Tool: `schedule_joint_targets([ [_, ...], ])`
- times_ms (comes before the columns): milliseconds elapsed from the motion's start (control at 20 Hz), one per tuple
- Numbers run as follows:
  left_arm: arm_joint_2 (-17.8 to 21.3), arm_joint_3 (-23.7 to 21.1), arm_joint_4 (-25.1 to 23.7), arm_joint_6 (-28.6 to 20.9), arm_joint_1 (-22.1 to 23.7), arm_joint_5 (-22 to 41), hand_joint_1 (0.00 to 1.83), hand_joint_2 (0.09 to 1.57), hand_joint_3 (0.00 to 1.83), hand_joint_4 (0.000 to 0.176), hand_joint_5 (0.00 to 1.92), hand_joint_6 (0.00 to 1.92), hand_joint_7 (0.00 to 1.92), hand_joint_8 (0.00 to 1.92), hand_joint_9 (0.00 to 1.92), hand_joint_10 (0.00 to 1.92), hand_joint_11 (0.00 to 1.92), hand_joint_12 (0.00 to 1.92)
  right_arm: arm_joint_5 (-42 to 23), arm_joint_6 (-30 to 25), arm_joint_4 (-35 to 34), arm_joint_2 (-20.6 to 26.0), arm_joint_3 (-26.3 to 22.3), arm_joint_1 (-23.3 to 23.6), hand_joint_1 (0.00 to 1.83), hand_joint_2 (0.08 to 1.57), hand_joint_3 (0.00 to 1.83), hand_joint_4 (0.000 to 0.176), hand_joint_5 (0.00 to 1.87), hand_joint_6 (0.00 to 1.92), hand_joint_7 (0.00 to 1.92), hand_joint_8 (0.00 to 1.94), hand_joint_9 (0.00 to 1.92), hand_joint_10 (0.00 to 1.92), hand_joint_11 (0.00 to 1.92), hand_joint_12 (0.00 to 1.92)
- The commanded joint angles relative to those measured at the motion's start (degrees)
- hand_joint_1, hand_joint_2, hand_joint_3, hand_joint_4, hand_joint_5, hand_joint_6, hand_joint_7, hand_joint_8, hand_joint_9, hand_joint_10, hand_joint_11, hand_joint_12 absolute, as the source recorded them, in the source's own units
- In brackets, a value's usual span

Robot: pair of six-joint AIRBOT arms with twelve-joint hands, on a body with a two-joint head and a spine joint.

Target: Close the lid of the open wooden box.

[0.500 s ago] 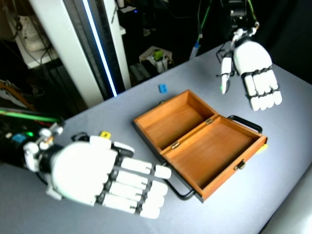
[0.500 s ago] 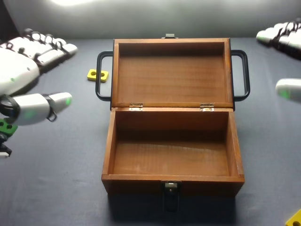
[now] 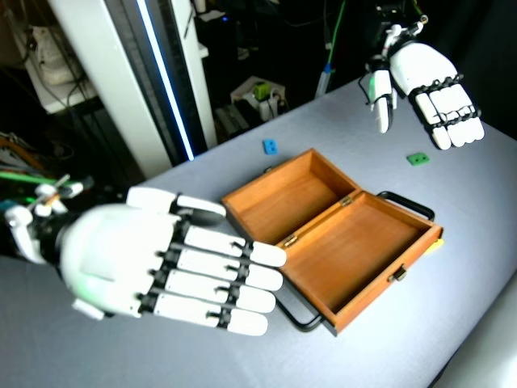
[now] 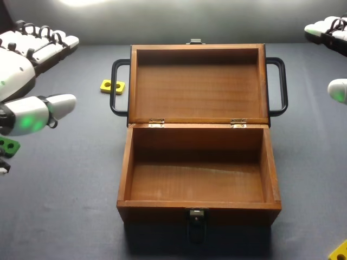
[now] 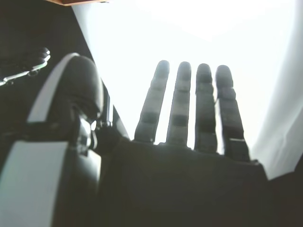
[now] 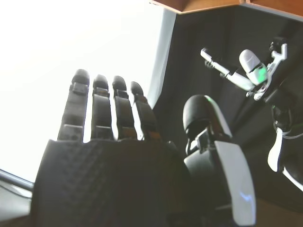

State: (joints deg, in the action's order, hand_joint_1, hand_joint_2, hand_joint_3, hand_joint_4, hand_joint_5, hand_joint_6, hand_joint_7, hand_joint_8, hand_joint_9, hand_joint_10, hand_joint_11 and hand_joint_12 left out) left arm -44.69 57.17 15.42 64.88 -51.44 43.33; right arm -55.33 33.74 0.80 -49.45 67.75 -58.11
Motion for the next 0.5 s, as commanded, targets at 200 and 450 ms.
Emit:
schedule_joint_targets([
  [200,-3.75,4.58,-2.54,0.02,4.44,-4.4,0.0,1.47,0.01,0.0,0.06,0.01,0.07,0.01,0.1,0.01,0.15,0.07,0.22,-0.16,-1.12,-1.94,3.03,0.49,0.0,1.45,0.0,0.0,0.07,0.0,0.06,0.0,0.04,0.0,0.08,0.02],
  [450,-10.92,12.84,-0.84,8.77,10.68,-22.66,0.0,1.48,0.0,0.0,0.07,0.0,0.08,0.0,0.11,0.0,0.15,0.07,12.69,-0.16,3.14,-7.32,8.8,4.15,0.0,1.45,0.0,0.0,0.07,0.0,0.06,0.0,0.04,0.0,0.08,0.01],
])
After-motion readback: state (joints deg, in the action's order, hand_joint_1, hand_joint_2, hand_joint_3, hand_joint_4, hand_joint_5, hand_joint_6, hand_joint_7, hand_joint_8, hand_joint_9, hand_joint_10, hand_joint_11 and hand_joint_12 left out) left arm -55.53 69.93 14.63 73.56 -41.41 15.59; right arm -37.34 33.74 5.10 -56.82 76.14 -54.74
